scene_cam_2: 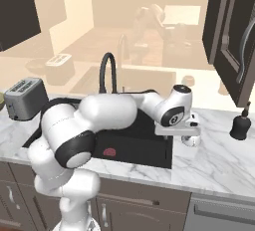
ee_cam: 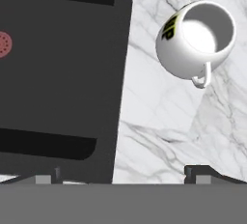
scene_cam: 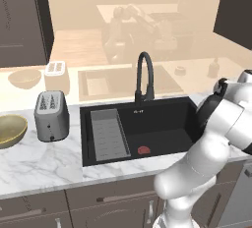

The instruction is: Pick the mug and place it in the sink. Pick the bowl and place it in the open cabinet and then close the cabinet.

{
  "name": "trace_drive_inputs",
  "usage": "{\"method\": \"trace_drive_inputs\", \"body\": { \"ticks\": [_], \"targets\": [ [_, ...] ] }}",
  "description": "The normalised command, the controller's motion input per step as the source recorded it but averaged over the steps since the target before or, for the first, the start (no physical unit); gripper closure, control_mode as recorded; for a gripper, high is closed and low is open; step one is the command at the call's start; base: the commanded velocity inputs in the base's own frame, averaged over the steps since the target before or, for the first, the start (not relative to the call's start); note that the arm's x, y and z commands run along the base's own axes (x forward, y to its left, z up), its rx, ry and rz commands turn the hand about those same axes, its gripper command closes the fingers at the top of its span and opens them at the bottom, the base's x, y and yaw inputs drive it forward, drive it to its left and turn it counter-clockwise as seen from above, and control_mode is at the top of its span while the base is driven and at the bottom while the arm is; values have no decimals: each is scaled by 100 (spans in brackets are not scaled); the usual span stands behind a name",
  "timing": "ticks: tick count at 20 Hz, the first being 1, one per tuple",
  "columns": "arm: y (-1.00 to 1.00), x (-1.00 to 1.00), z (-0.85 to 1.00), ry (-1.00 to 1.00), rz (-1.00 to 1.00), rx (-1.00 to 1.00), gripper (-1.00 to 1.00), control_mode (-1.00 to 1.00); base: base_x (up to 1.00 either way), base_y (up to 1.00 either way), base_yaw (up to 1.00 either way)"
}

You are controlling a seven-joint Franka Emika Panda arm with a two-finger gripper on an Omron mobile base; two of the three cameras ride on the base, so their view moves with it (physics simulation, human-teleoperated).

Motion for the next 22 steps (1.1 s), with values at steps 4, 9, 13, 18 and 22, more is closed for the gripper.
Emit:
{"method": "trace_drive_inputs", "body": {
  "ticks": [4,9,13,18,22],
  "targets": [
    [-28,30,-17,0,5,0,-100,-100,0,0,0],
    [-30,25,-11,0,7,0,-100,-100,0,0,0],
    [-38,11,-2,0,8,0,-100,-100,0,0,0],
    [-36,16,-8,2,8,5,-100,-100,0,0,0],
    [-32,6,-7,1,9,4,-100,-100,0,0,0]
  ]
}}
